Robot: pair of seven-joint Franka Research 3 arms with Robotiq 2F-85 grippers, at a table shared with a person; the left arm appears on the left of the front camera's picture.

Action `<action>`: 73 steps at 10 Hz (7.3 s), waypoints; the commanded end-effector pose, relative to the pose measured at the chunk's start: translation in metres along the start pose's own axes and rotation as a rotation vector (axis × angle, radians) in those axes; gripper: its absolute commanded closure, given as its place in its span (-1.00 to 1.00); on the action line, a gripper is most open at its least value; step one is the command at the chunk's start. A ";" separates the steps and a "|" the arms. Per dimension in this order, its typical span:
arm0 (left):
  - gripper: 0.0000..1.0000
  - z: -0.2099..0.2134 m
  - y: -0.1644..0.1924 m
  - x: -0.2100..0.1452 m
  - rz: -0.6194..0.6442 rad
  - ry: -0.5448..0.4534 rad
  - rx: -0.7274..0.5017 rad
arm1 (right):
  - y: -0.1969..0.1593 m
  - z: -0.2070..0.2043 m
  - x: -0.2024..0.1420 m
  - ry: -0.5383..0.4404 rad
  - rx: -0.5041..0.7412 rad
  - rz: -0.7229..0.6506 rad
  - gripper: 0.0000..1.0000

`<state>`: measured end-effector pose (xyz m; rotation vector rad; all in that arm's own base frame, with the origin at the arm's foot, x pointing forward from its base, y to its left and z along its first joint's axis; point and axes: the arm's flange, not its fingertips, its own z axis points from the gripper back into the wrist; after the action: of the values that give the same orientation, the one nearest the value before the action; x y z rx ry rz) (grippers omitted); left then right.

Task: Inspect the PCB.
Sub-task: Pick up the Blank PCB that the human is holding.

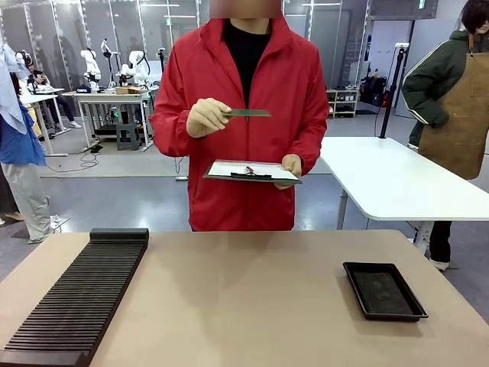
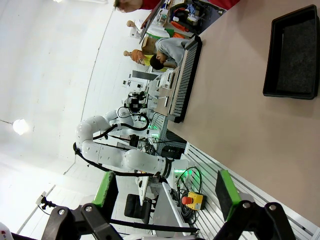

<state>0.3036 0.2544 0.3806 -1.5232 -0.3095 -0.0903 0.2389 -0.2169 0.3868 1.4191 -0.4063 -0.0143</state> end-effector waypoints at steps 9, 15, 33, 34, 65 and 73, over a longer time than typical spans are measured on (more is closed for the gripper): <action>-1.00 -0.001 -0.003 0.001 -0.001 0.010 0.007 | 0.001 0.001 0.000 -0.005 0.011 0.006 -1.00; -1.00 -0.001 -0.003 0.001 -0.001 0.010 0.007 | 0.001 0.001 0.000 -0.005 0.011 0.006 -1.00; -1.00 -0.001 -0.003 0.001 -0.001 0.010 0.007 | 0.001 0.001 0.000 -0.005 0.011 0.006 -1.00; -1.00 -0.001 -0.003 0.001 -0.001 0.010 0.007 | 0.001 0.001 0.000 -0.005 0.011 0.006 -1.00; -1.00 -0.001 -0.003 0.001 -0.001 0.010 0.007 | 0.204 -0.371 0.110 0.281 -0.026 -0.382 -1.00; -1.00 -0.001 -0.003 0.001 -0.001 0.010 0.007 | 0.185 -0.394 0.106 0.309 0.017 -0.431 -0.62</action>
<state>0.3047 0.2530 0.3813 -1.5218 -0.3060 -0.0947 0.4047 0.1577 0.5498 1.4580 0.1645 -0.1185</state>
